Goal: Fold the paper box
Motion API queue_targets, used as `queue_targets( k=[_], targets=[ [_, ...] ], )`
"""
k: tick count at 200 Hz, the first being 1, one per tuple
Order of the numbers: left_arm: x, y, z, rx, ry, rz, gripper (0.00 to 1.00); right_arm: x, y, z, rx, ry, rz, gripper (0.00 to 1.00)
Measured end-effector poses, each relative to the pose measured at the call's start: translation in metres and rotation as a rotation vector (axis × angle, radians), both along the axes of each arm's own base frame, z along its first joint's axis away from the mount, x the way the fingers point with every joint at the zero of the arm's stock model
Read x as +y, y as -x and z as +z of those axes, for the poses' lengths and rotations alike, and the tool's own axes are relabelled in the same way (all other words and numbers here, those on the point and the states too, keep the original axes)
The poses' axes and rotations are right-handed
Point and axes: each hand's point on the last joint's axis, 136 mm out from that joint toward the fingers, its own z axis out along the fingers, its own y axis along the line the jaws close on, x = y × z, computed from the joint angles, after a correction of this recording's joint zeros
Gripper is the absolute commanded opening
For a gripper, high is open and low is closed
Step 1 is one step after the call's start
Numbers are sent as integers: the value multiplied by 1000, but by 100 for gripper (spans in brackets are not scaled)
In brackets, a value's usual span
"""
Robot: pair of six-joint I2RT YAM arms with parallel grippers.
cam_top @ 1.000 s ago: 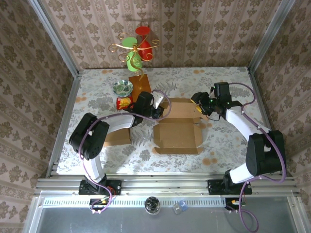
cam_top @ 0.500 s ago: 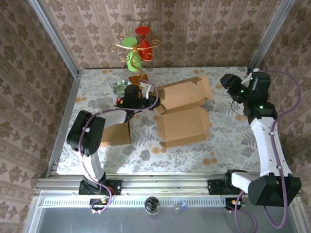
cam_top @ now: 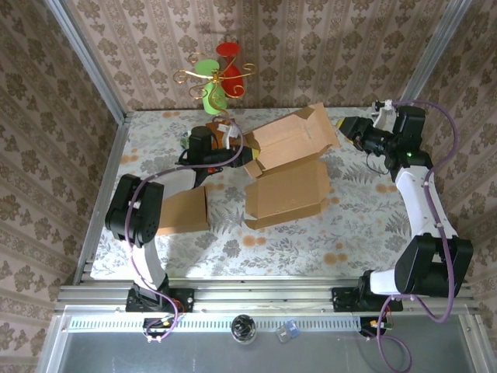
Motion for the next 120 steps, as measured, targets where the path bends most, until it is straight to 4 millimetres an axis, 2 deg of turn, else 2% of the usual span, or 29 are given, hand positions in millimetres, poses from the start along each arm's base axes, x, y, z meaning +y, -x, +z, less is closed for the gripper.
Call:
queue_targets(
  k=[20,49,120],
  targets=[
    [-1,3,-6,35,0,-18,0,9,3,11,-60,-41,59,40],
    [-2,6,-8,62,8,-40,0,20,8,13,-75,-54,118,40],
    [-5,8,1,74,33,-69,0,22,8,18,-101,-64,140,38]
  ],
)
